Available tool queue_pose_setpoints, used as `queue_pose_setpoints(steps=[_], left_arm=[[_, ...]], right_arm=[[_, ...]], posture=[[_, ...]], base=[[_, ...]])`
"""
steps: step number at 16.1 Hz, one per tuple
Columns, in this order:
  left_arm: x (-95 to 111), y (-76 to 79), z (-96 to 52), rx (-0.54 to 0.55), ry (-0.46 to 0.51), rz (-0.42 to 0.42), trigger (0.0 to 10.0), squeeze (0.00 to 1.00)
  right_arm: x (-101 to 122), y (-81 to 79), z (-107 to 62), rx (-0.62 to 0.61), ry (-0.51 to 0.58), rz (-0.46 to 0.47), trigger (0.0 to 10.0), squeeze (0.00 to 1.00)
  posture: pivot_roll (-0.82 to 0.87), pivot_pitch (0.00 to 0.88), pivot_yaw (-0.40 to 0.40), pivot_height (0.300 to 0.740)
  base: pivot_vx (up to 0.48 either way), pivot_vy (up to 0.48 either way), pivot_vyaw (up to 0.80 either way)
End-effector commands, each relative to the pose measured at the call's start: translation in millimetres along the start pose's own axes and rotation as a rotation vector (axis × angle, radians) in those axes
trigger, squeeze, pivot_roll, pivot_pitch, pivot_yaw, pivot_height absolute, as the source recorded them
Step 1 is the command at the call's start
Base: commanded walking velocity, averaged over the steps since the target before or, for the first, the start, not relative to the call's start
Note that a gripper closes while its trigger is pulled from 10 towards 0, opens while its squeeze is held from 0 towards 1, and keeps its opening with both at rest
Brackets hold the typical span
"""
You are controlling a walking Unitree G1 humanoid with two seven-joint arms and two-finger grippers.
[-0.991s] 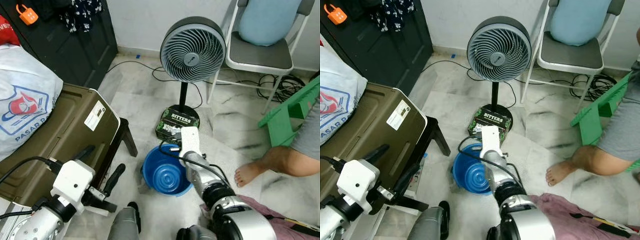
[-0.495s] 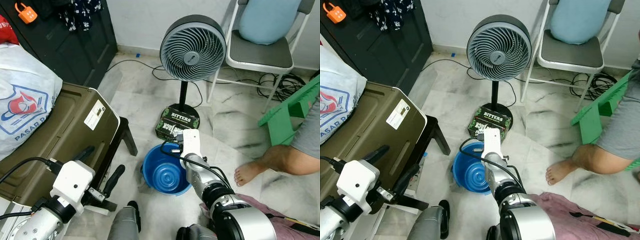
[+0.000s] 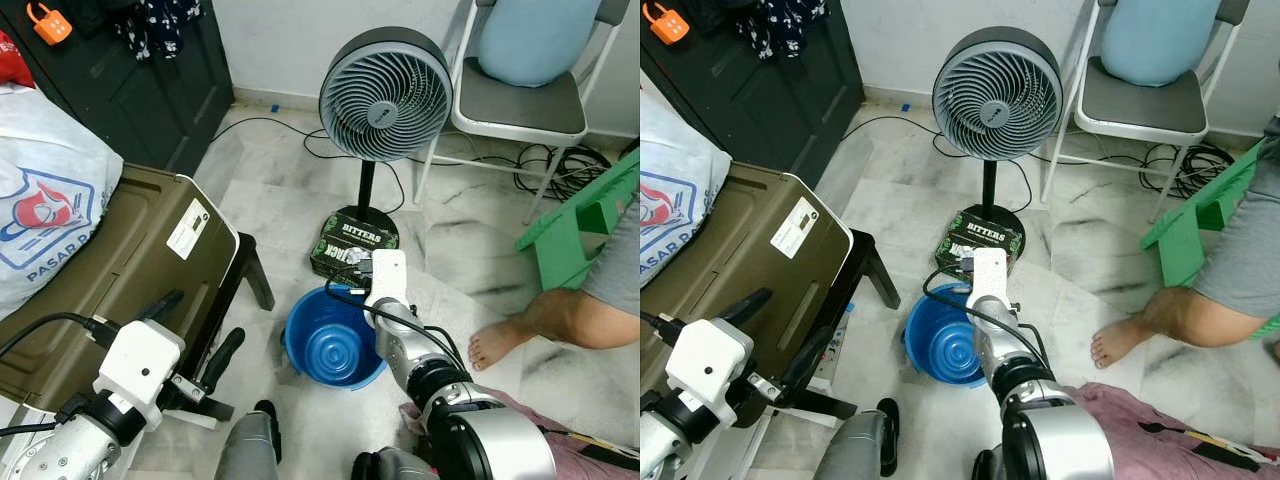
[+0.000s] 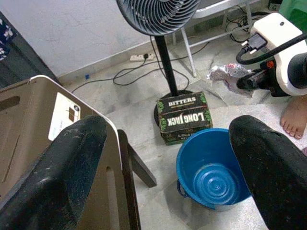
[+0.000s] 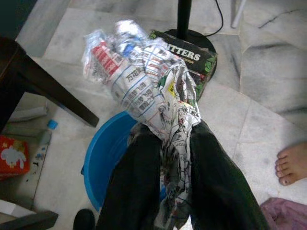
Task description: Clean up the room
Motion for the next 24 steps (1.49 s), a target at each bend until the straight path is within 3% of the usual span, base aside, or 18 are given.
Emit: queue_pose_setpoints(steps=[1, 10, 14, 15, 16, 19, 24], left_arm=[[0.8, 0.9, -1.6, -0.003, -0.004, 0.003, 10.0, 0.00], [2.2, -1.7, 0.5, -0.002, 0.001, 0.016, 10.0, 0.00], [2.6, -0.1, 11.8, 0.001, 0.032, 0.008, 10.0, 0.00], [4.3, -5.1, 21.0, 0.072, 0.076, 0.021, 10.0, 0.00], [4.2, -6.9, 26.1, 0.100, 0.093, -0.032, 10.0, 0.00], [5.4, -4.8, 40.2, 0.111, 0.123, -0.045, 10.0, 0.00], [3.9, -1.5, 62.5, 0.153, 0.181, -0.102, 10.0, 0.00]], right_arm=[[0.8, -2.1, 0.1, 0.001, 0.000, 0.012, 10.0, 1.00], [7.4, -4.4, 0.1, 0.008, 0.040, 0.037, 10.0, 1.00], [13.7, -2.5, -2.3, 0.062, 0.100, 0.017, 10.0, 1.00], [17.8, 4.7, -6.6, 0.085, 0.142, 0.016, 10.0, 1.00], [19.8, 10.1, -9.9, 0.093, 0.166, -0.010, 10.0, 1.00], [23.6, 24.0, -17.9, 0.137, 0.205, -0.062, 10.0, 1.00], [18.9, 51.7, -49.8, 0.198, 0.213, -0.099, 10.0, 1.00]], posture=[[0.30, 0.235, 0.021, 0.740], [0.30, 0.227, 0.031, 0.740], [0.25, 0.199, 0.013, 0.740], [0.20, 0.177, -0.005, 0.740], [0.18, 0.165, -0.015, 0.740], [0.14, 0.132, -0.040, 0.740], [0.05, 0.080, -0.056, 0.740]], base=[[0.000, 0.000, 0.00], [0.000, 0.000, 0.00], [0.000, 0.000, 0.00], [0.000, 0.000, 0.00], [0.000, 0.000, 0.00], [0.000, 0.000, 0.00], [0.000, 0.000, 0.00]])
Point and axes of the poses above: a point about 5 cm out from each wrist's last joint towards the gripper, its own z axis pointing out of the wrist towards the gripper, its own x axis along the axis of the wrist's last joint, y = z × x, the point moved 2 cm from there along z, pointing out of the wrist towards the gripper, and after that the axes turned 4 degrees about -z, right-handed, at the moved point
